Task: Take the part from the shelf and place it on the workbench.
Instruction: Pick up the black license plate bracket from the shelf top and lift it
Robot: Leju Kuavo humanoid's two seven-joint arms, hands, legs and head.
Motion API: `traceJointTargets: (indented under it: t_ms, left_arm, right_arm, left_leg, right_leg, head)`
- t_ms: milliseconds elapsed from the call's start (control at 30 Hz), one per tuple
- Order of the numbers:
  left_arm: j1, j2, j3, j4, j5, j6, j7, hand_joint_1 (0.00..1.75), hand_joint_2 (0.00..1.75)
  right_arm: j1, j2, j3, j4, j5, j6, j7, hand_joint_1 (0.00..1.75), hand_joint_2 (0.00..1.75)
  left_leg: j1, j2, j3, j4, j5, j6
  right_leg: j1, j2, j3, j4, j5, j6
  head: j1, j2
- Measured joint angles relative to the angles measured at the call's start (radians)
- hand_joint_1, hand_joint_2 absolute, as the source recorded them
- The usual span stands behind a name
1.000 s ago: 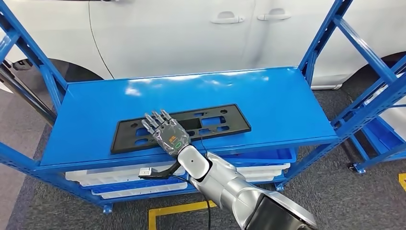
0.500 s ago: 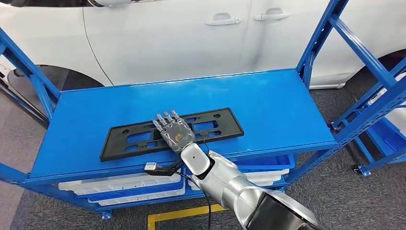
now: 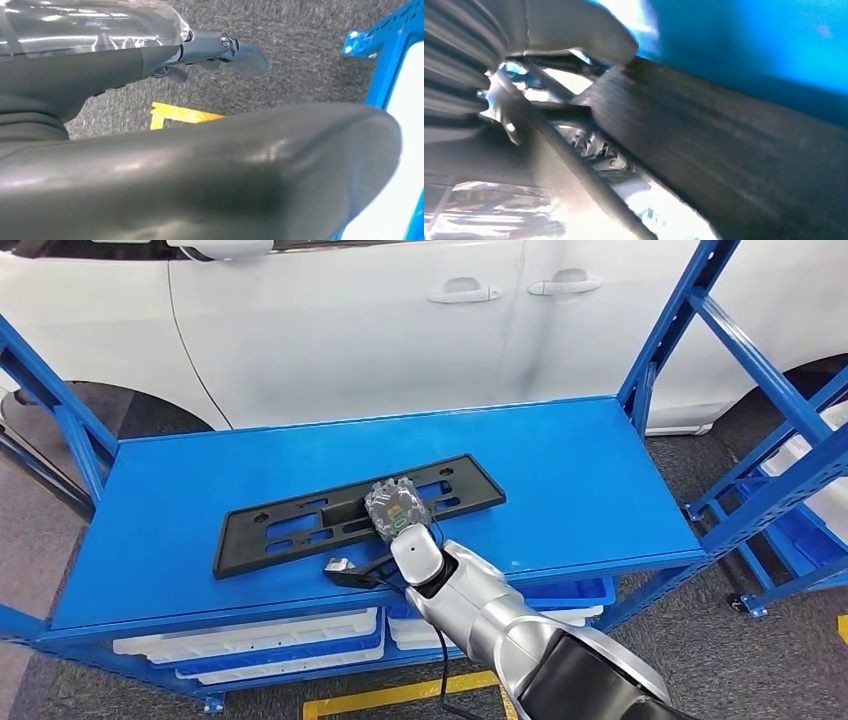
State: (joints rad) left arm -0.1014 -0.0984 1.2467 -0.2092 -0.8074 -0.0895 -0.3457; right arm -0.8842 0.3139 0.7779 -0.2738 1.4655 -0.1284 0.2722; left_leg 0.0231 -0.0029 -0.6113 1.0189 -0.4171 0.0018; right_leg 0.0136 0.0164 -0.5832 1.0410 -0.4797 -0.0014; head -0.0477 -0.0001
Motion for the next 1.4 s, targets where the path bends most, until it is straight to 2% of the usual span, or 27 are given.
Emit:
traceJointTargets:
  t_ms: [67, 133, 167, 200, 300, 367, 400, 467, 500, 533, 600, 667, 700, 733, 767, 833, 867, 933, 1033, 1100, 1167, 1200, 1233, 1267, 1300, 1367, 1400]
  left_arm:
    - [-0.003, -0.001, 0.002, 0.000, 0.000, 0.002, -0.003, 0.00, 0.00]
    - [-0.004, -0.001, 0.004, 0.000, 0.001, 0.003, -0.004, 0.00, 0.00]
    - [-0.003, -0.001, 0.006, 0.000, 0.002, 0.003, -0.006, 0.00, 0.00]
    - [-0.003, -0.001, 0.007, 0.000, 0.003, 0.003, -0.009, 0.00, 0.00]
    - [-0.003, -0.002, 0.010, 0.000, 0.004, 0.003, -0.017, 0.00, 0.00]
    - [-0.003, -0.002, 0.010, 0.000, 0.004, 0.003, -0.017, 0.00, 0.00]
    - [-0.003, -0.002, 0.010, 0.000, 0.004, 0.003, -0.022, 0.00, 0.00]
    - [-0.003, -0.003, 0.010, 0.000, 0.003, 0.001, -0.045, 0.00, 0.00]
    - [-0.004, -0.003, 0.010, 0.000, 0.003, 0.000, -0.070, 0.00, 0.00]
    - [-0.004, -0.003, 0.010, 0.000, 0.002, -0.001, -0.092, 0.00, 0.00]
    - [-0.005, -0.004, 0.010, 0.000, 0.001, -0.001, -0.124, 0.00, 0.00]
    - [-0.005, -0.004, 0.010, 0.000, 0.002, -0.001, -0.127, 0.00, 0.00]
    - [-0.005, -0.004, 0.010, 0.000, 0.002, -0.001, -0.129, 0.00, 0.00]
    - [-0.004, -0.004, 0.010, 0.000, 0.002, -0.002, -0.131, 0.00, 0.00]
    - [-0.005, -0.004, 0.010, 0.000, 0.002, -0.004, -0.131, 0.00, 0.00]
    - [-0.007, -0.004, 0.010, 0.000, -0.002, -0.006, -0.128, 0.00, 0.00]
    - [-0.009, -0.004, 0.010, 0.000, -0.004, -0.006, -0.125, 0.00, 0.00]
    - [-0.012, -0.004, 0.009, 0.000, -0.007, -0.004, -0.120, 0.00, 0.00]
    - [-0.013, -0.004, 0.008, 0.000, -0.014, -0.003, -0.113, 0.00, 0.00]
    - [-0.016, -0.004, 0.005, 0.000, -0.020, 0.001, -0.111, 0.00, 0.00]
    - [-0.019, -0.002, 0.001, 0.000, -0.022, 0.002, -0.113, 0.00, 0.00]
    - [-0.020, -0.001, 0.000, 0.000, -0.021, -0.002, -0.113, 0.00, 0.00]
    - [-0.019, 0.000, -0.002, 0.000, -0.020, -0.010, -0.113, 0.00, 0.00]
    - [-0.019, 0.002, -0.003, 0.000, -0.018, -0.022, -0.111, 0.00, 0.00]
    - [-0.018, 0.003, -0.004, 0.000, -0.015, -0.033, -0.110, 0.00, 0.00]
    - [-0.016, 0.006, -0.006, 0.000, -0.011, -0.050, -0.109, 0.00, 0.00]
    - [-0.014, 0.007, -0.006, 0.000, -0.007, -0.056, -0.109, 0.00, 0.00]
  right_arm:
    - [-0.001, -0.001, -0.005, 0.000, 0.000, 0.000, -0.002, 1.75, 1.75]
    - [0.001, -0.003, -0.007, 0.000, 0.001, -0.001, -0.005, 1.75, 1.75]
    - [0.002, -0.004, -0.008, 0.000, 0.001, -0.002, -0.007, 1.75, 1.75]
    - [0.003, -0.005, -0.008, 0.000, 0.001, -0.003, -0.009, 1.75, 1.75]
    - [0.002, -0.006, -0.009, 0.000, 0.001, -0.004, -0.012, 1.75, 1.75]
    - [0.002, -0.006, -0.009, 0.000, 0.001, -0.004, -0.012, 1.75, 1.75]
    - [0.002, -0.006, -0.009, -0.001, 0.001, -0.006, -0.012, 1.75, 1.75]
    - [0.001, -0.006, -0.012, -0.002, 0.001, -0.012, -0.013, 1.75, 1.75]
    - [0.000, -0.006, -0.017, -0.003, 0.000, -0.022, -0.016, 1.75, 1.75]
    - [-0.001, -0.007, -0.023, -0.004, -0.001, -0.032, -0.019, 1.75, 1.75]
    - [-0.003, -0.008, -0.035, -0.008, -0.003, -0.052, -0.024, 1.75, 1.75]
    - [-0.002, -0.008, -0.037, -0.010, -0.005, -0.058, -0.026, 1.75, 1.75]
    - [-0.001, -0.008, -0.039, -0.010, -0.007, -0.061, -0.028, 1.75, 1.75]
    - [0.001, -0.008, -0.043, -0.010, -0.012, -0.068, -0.032, 1.75, 1.75]
    - [0.002, -0.008, -0.049, -0.012, -0.020, -0.080, -0.038, 1.75, 1.75]
    - [0.000, -0.008, -0.066, -0.019, -0.039, -0.110, -0.051, 1.75, 1.75]
    - [-0.004, -0.008, -0.076, -0.024, -0.048, -0.123, -0.057, 1.75, 1.75]
    - [-0.013, -0.007, -0.097, -0.033, -0.058, -0.139, -0.064, 1.75, 1.75]
    - [-0.017, -0.008, -0.124, -0.049, -0.096, -0.172, -0.094, 1.75, 1.75]
    - [-0.017, -0.011, -0.157, -0.080, -0.175, -0.237, -0.163, 1.75, 1.75]
    - [-0.005, -0.023, -0.212, -0.169, -0.341, -0.297, -0.302, 1.75, 1.75]
    - [0.014, -0.036, -0.246, -0.247, -0.464, -0.306, -0.392, 1.75, 1.75]
    - [0.042, -0.053, -0.284, -0.355, -0.614, -0.290, -0.487, 1.75, 1.75]
    - [0.076, -0.074, -0.321, -0.486, -0.784, -0.254, -0.573, 1.75, 1.75]
    - [0.107, -0.095, -0.354, -0.617, -0.942, -0.211, -0.639, 1.75, 1.75]
    - [0.151, -0.134, -0.410, -0.865, -1.199, -0.129, -0.713, 1.75, 1.75]
    - [0.168, -0.149, -0.435, -0.965, -1.286, -0.086, -0.739, 1.75, 1.75]
  left_leg:
    - [0.003, 0.001, 0.003, -0.006, 0.002, 0.008]
    - [0.002, 0.002, 0.002, -0.005, 0.001, 0.010]
    - [0.002, 0.001, 0.003, -0.005, 0.001, 0.010]
    - [0.003, 0.001, 0.004, -0.005, 0.000, 0.009]
    - [0.003, -0.001, 0.006, -0.005, -0.001, 0.008]
    - [0.003, -0.001, 0.006, -0.005, -0.001, 0.008]
    - [0.003, -0.002, 0.007, -0.004, -0.002, 0.007]
    - [0.002, -0.003, 0.007, -0.003, -0.004, 0.000]
    - [0.002, -0.004, 0.007, -0.001, -0.007, -0.010]
    - [0.002, -0.003, 0.001, 0.010, -0.017, -0.020]
    - [0.003, -0.002, -0.034, 0.090, -0.064, -0.036]
    - [0.003, -0.002, -0.099, 0.227, -0.123, -0.040]
    - [0.003, -0.002, -0.123, 0.272, -0.132, -0.042]
    - [0.003, -0.002, -0.131, 0.280, -0.121, -0.041]
    - [0.003, -0.002, -0.118, 0.246, -0.091, -0.040]
    - [0.002, -0.002, -0.059, 0.118, -0.022, -0.035]
    - [0.000, -0.002, -0.032, 0.062, -0.004, -0.030]
    - [-0.004, -0.003, -0.009, 0.012, -0.002, -0.021]
    - [0.000, -0.004, -0.006, 0.003, -0.001, -0.006]
    - [0.003, -0.002, -0.005, -0.001, 0.000, 0.004]
    - [0.001, -0.001, -0.005, -0.001, -0.001, 0.010]
    - [0.001, -0.002, -0.004, 0.000, -0.002, 0.011]
    - [0.001, -0.005, -0.002, 0.000, -0.004, 0.012]
    - [0.001, -0.009, 0.001, 0.000, -0.006, 0.013]
    - [0.001, -0.014, 0.004, 0.001, -0.008, 0.012]
    - [-0.002, -0.023, 0.009, 0.003, -0.014, 0.008]
    - [-0.003, -0.024, 0.010, 0.003, -0.017, 0.005]
  right_leg:
    - [-0.005, -0.003, -0.043, 0.092, -0.052, 0.011]
    - [-0.012, -0.005, -0.111, 0.224, -0.104, 0.017]
    - [-0.015, -0.006, -0.133, 0.262, -0.109, 0.020]
    - [-0.017, -0.007, -0.137, 0.264, -0.096, 0.021]
    - [-0.020, -0.008, -0.120, 0.218, -0.055, 0.020]
    - [-0.020, -0.009, -0.118, 0.213, -0.052, 0.020]
    - [-0.020, -0.009, -0.102, 0.178, -0.034, 0.019]
    - [-0.018, -0.011, -0.053, 0.068, 0.012, 0.012]
    - [-0.018, -0.012, -0.027, 0.008, 0.035, 0.002]
    - [-0.017, -0.011, -0.015, -0.021, 0.042, -0.008]
    - [-0.018, -0.010, -0.009, -0.036, 0.044, -0.026]
    - [-0.014, -0.010, -0.008, -0.036, 0.042, -0.031]
    - [-0.013, -0.010, -0.007, -0.035, 0.040, -0.032]
    - [-0.011, -0.010, -0.005, -0.034, 0.038, -0.032]
    - [-0.010, -0.009, -0.002, -0.033, 0.035, -0.032]
    - [-0.009, -0.008, 0.004, -0.029, 0.027, -0.027]
    - [-0.007, -0.007, 0.004, -0.025, 0.023, -0.023]
    - [-0.003, -0.006, 0.001, -0.021, 0.019, -0.015]
    - [-0.005, -0.006, -0.002, -0.014, 0.009, 0.000]
    - [-0.008, -0.008, -0.036, 0.058, -0.034, 0.010]
    - [-0.012, -0.009, -0.103, 0.196, -0.096, 0.016]
    - [-0.015, -0.010, -0.133, 0.253, -0.113, 0.018]
    - [-0.017, -0.010, -0.146, 0.274, -0.108, 0.019]
    - [-0.018, -0.011, -0.141, 0.255, -0.082, 0.019]
    - [-0.019, -0.011, -0.120, 0.202, -0.043, 0.017]
    - [-0.016, -0.015, -0.063, 0.061, 0.028, 0.008]
    - [-0.013, -0.016, -0.044, 0.015, 0.043, 0.003]
  head:
    - [0.000, 0.000]
    - [0.000, 0.000]
    - [0.000, 0.000]
    - [0.000, 0.000]
    - [0.000, 0.000]
    - [0.000, 0.000]
    - [0.000, 0.000]
    - [0.000, 0.000]
    - [0.000, 0.000]
    - [0.000, 0.000]
    - [0.000, 0.000]
    - [0.000, 0.000]
    - [0.000, 0.000]
    - [0.000, 0.000]
    - [0.000, 0.000]
    - [0.000, 0.000]
    - [0.000, 0.000]
    - [0.000, 0.000]
    - [0.000, 0.000]
    - [0.000, 0.000]
    - [0.000, 0.000]
    - [0.000, 0.000]
    - [0.000, 0.000]
    - [0.000, 0.000]
    - [0.000, 0.000]
    - [0.000, 0.000]
    - [0.000, 0.000]
